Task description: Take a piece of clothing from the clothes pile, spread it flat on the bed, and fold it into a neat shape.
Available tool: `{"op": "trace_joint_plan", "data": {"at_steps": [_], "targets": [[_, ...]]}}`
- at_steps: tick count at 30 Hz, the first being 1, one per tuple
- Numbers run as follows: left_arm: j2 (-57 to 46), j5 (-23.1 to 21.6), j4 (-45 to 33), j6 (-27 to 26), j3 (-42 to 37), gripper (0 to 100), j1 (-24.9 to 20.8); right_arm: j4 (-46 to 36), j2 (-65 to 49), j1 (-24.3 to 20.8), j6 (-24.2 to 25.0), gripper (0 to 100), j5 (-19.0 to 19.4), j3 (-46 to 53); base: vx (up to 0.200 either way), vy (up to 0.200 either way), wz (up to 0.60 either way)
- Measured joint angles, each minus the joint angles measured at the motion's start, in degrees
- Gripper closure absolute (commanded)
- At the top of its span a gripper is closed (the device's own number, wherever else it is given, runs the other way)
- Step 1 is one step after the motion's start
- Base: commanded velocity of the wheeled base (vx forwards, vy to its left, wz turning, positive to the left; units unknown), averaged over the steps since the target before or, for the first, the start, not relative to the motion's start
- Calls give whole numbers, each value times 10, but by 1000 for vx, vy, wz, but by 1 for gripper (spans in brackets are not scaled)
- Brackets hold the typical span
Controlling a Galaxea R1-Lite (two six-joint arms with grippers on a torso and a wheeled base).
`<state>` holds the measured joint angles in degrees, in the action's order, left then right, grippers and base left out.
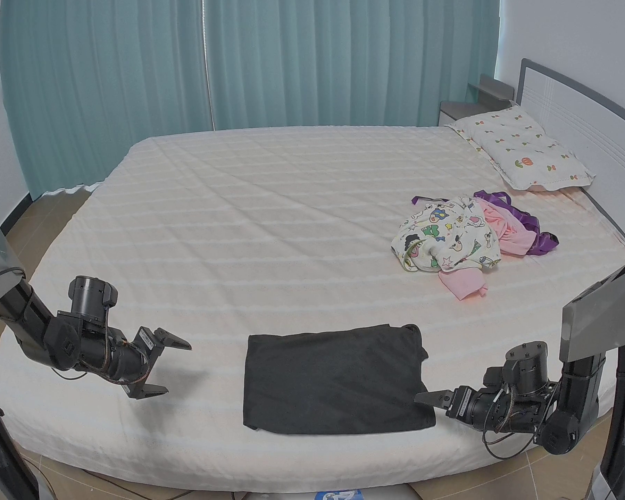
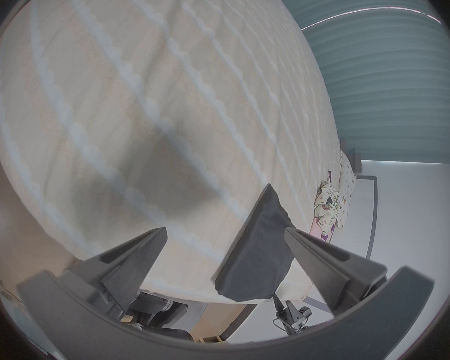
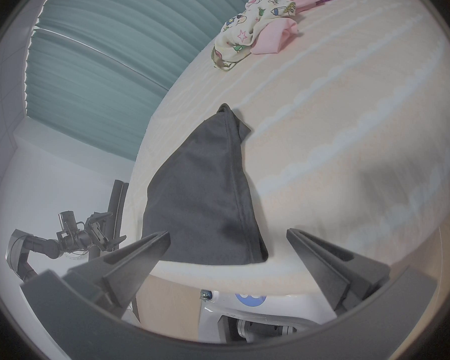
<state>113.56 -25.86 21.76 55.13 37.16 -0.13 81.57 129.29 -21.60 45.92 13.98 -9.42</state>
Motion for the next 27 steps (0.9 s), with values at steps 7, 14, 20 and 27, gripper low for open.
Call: {"op": "trace_joint_plan", "data": {"at_steps": [7,14,20,27], "targets": [[0,1,0,0,-2,0,0,0,0,4,18,0,0,1,0,0,0],[1,3,0,6,3,0,0,16,1,4,20,0,-1,2,0,-29,0],[1,4,-1,16,6,0,-9,21,0,13,25,0,-1,2,0,-200,0],[-1,5,-1,25,19,0,-30,32,0,24,26,0,-1,2,0,-200,0]]}}
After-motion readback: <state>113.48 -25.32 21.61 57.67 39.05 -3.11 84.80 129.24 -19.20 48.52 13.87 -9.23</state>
